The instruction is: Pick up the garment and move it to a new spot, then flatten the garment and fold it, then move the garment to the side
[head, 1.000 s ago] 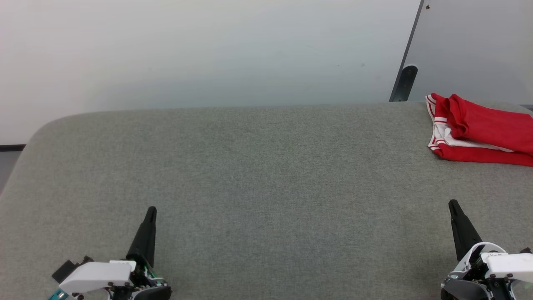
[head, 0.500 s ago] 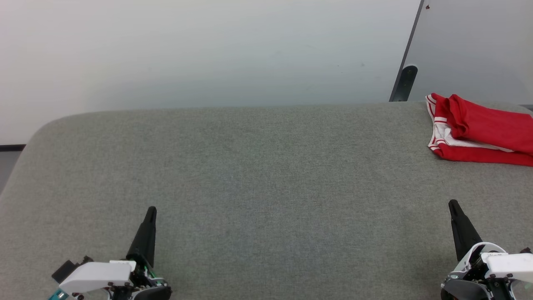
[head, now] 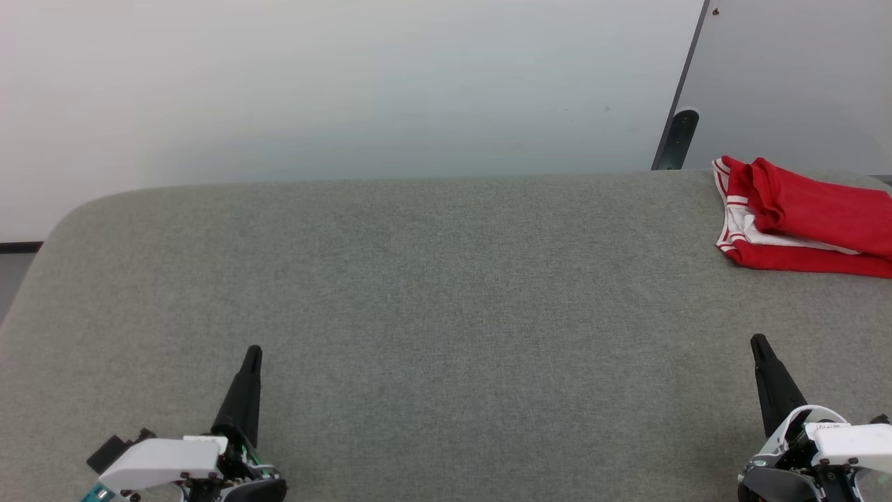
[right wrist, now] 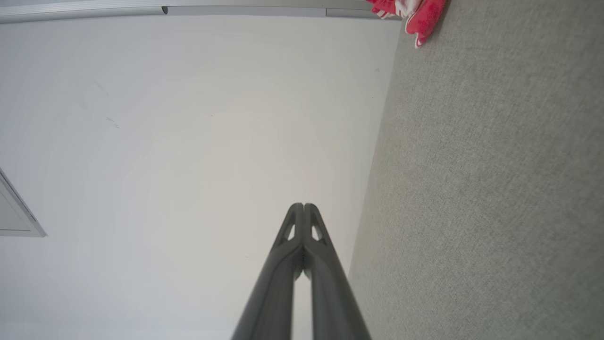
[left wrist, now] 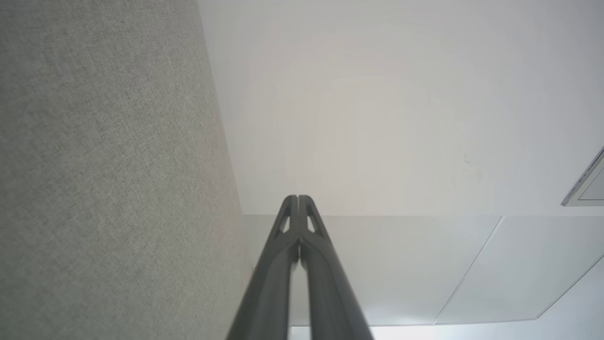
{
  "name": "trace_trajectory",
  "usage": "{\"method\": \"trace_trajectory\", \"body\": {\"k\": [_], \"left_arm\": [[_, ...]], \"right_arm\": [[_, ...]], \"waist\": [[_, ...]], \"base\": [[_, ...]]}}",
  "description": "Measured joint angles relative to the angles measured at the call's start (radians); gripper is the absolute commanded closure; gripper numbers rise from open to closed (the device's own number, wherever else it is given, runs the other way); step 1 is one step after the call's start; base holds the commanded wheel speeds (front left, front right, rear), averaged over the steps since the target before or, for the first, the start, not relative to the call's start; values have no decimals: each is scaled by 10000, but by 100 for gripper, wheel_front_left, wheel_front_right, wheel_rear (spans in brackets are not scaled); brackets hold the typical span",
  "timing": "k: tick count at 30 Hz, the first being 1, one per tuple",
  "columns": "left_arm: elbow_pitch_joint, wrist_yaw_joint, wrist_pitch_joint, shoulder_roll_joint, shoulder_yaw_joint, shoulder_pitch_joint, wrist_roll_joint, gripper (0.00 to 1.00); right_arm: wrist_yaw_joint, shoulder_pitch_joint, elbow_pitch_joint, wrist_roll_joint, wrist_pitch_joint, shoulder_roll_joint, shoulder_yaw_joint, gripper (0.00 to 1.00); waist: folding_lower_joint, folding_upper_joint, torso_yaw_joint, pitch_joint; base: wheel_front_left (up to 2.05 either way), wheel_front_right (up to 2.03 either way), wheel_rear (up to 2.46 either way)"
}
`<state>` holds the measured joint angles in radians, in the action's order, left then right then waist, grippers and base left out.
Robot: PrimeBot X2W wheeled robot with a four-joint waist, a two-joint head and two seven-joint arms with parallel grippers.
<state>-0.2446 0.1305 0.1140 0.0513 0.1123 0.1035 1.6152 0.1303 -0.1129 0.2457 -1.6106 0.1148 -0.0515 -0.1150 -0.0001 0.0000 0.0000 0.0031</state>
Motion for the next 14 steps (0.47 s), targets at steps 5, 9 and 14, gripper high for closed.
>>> {"method": "trace_trajectory", "body": {"k": [5,9,14], "left_arm": [[0,0,0,-2,0,1,0,100],[0,0,0,-4,0,1,-2,100],[0,0,0,-6,2,1,-2,100]], "right_arm": [[0,0,0,0,2,0,0,100],[0,0,0,0,2,0,0,100],[0,0,0,0,0,0,0,100]], "waist": [[0,0,0,0],[0,0,0,0],[0,0,0,0]], "base": [[0,0,0],[0,0,0],[0,0,0]]}}
